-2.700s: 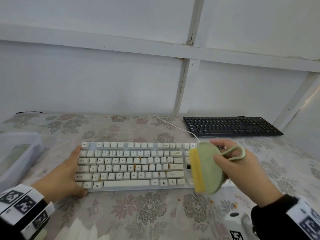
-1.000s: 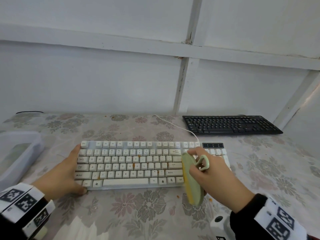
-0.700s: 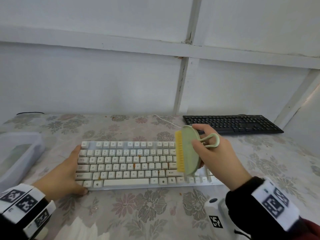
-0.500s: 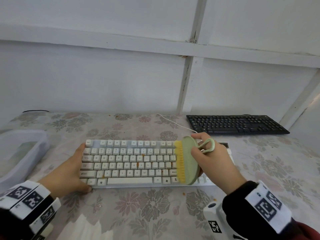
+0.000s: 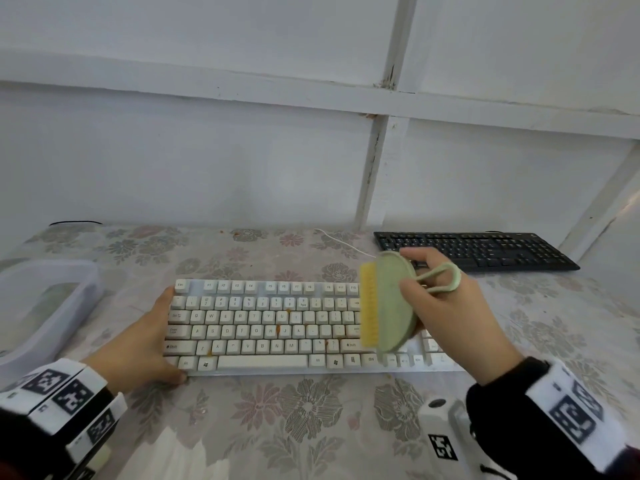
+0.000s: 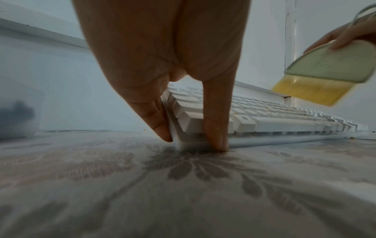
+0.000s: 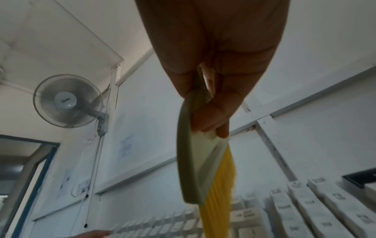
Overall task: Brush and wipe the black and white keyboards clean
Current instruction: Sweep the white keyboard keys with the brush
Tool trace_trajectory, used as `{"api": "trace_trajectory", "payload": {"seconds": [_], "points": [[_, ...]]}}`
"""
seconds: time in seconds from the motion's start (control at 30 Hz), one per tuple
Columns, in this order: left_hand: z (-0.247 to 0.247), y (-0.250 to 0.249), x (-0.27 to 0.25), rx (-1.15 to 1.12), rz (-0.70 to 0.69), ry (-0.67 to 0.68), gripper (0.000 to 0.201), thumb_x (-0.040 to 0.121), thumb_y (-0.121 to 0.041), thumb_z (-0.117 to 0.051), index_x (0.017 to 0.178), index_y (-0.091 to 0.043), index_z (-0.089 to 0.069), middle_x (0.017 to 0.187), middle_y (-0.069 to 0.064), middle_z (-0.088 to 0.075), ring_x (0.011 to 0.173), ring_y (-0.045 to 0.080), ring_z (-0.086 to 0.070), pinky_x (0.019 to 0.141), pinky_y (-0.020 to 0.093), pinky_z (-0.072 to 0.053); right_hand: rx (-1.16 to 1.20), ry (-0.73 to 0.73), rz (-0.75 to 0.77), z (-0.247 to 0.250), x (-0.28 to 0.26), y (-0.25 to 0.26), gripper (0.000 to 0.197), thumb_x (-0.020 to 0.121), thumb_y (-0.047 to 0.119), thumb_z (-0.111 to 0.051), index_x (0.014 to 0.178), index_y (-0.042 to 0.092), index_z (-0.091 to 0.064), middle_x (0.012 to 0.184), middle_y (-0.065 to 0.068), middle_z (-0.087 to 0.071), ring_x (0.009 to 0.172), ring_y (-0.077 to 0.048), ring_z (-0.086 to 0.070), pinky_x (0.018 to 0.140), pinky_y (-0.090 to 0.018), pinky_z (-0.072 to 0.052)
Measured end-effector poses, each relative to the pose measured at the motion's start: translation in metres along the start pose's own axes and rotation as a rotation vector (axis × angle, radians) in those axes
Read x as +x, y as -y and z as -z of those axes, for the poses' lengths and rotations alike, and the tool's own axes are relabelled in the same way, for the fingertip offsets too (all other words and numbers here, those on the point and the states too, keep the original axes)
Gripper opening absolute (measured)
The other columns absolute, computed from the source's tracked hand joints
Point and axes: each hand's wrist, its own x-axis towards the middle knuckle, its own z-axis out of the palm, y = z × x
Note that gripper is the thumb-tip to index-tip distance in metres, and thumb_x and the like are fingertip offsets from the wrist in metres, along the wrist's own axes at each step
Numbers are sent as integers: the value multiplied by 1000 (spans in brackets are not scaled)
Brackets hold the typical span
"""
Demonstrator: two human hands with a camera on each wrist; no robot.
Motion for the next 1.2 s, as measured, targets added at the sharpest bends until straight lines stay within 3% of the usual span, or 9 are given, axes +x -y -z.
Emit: {"api": "trace_trajectory", "payload": {"seconds": [0.07, 0.3, 0.4, 0.5, 0.57, 0.7, 0.9, 1.1, 1.2], "points": [[0, 0, 0, 0, -3, 4, 135, 45, -21, -83, 146, -34, 6, 129, -3, -50, 104, 11, -57, 84, 26, -50, -36, 12, 21, -5, 7, 0, 31, 92, 11, -49, 116, 29, -54, 83, -3, -65, 66, -22, -65, 50, -31, -57], [-1, -2, 0, 42, 7, -10, 133, 49, -17, -84, 147, -30, 6, 129, 0, -49, 106, 15, -55, 86, 27, -47, -154, 157, -36, -21, -17, -20, 24, 92, 12, -48, 105, 32, -52, 82, -17, -64, 61, -29, -57, 52, -40, -56], [-1, -2, 0, 41, 4, -7, 135, 47, -21, -83, 146, -31, 7, 127, 0, -50, 105, 15, -56, 87, 29, -48, -151, 221, -51, -18, -30, -22, 26, 91, 13, -49, 102, 36, -53, 77, -17, -62, 58, -18, -52, 47, -36, -50], [-1, 0, 0, 28, -2, -4, 137, 40, -28, -80, 145, -34, 8, 128, -1, -50, 106, 15, -56, 91, 33, -50, -152, 163, -30, -5, -22, -10, 27, 88, 11, -51, 104, 31, -58, 69, -4, -62, 53, -16, -54, 47, -35, -51], [0, 1, 0, 24, -7, -3, 137, 39, -29, -80, 145, -36, 7, 127, -2, -50, 106, 15, -56, 91, 34, -50, -124, 84, 8, -1, -11, 0, 29, 87, 9, -51, 105, 31, -58, 78, -10, -65, 59, -26, -57, 52, -42, -53], [-1, -1, 0, 26, 3, -5, 137, 44, -23, -84, 145, -35, 8, 127, -2, -50, 106, 14, -56, 89, 31, -49, -70, 25, 43, -7, 10, 8, 31, 90, 9, -48, 108, 33, -55, 86, -8, -65, 69, -28, -63, 56, -39, -57], [-1, -2, 0, 27, 2, -6, 134, 45, -20, -83, 145, -36, 5, 129, -3, -49, 109, 14, -54, 90, 31, -48, -10, 141, -61, -18, 2, -13, 26, 92, 8, -49, 106, 29, -56, 82, 3, -66, 60, -5, -67, 46, -27, -55], [-1, -5, -1, 20, 5, -4, 131, 50, -12, -84, 145, -34, 3, 126, -3, -50, 106, 14, -55, 86, 28, -47, -45, 237, -74, -18, -23, -23, 27, 91, 11, -49, 105, 33, -56, 84, -12, -65, 73, -33, -66, 54, -45, -58], [0, -4, -2, 11, 5, -8, 130, 49, -13, -84, 145, -34, 1, 122, -3, -52, 102, 12, -56, 82, 27, -49, -38, 194, -56, -11, -19, -13, 28, 88, 8, -51, 103, 31, -59, 78, -9, -65, 62, -23, -65, 52, -41, -58]]}}
